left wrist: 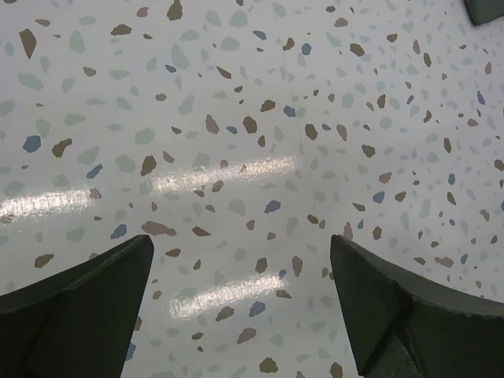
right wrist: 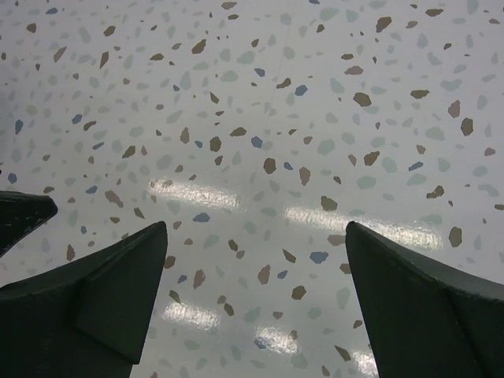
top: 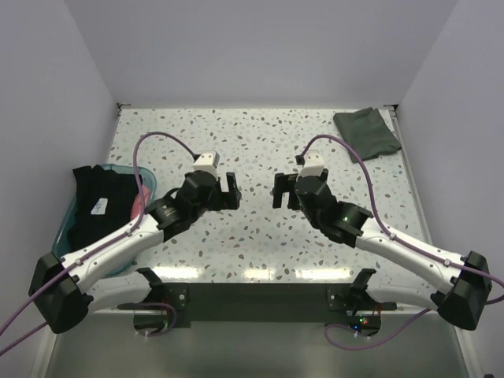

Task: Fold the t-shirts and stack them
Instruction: Grab the tshirt from the pile

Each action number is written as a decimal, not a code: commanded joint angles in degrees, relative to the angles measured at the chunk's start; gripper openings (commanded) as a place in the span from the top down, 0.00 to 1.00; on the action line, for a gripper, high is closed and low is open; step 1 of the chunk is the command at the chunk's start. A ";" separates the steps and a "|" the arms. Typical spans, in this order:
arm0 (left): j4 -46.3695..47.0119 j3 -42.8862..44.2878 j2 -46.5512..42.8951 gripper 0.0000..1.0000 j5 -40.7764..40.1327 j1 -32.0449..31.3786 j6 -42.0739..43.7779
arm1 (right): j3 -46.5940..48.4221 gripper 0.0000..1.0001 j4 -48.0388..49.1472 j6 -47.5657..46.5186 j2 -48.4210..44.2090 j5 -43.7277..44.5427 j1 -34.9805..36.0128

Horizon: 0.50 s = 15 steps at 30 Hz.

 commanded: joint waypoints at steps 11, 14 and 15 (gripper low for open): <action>-2.20 7.34 1.77 0.00 -6.46 0.20 -1.27 | 0.80 0.01 -0.73 -1.87 -0.89 -1.31 -0.09; -8.43 11.55 3.96 0.00 -10.42 2.21 -3.55 | 1.67 0.01 -2.04 -2.13 -0.19 -2.54 0.00; -13.32 14.79 4.84 0.00 -10.61 5.96 -4.17 | 1.85 0.01 -2.31 -1.96 0.07 -3.07 0.00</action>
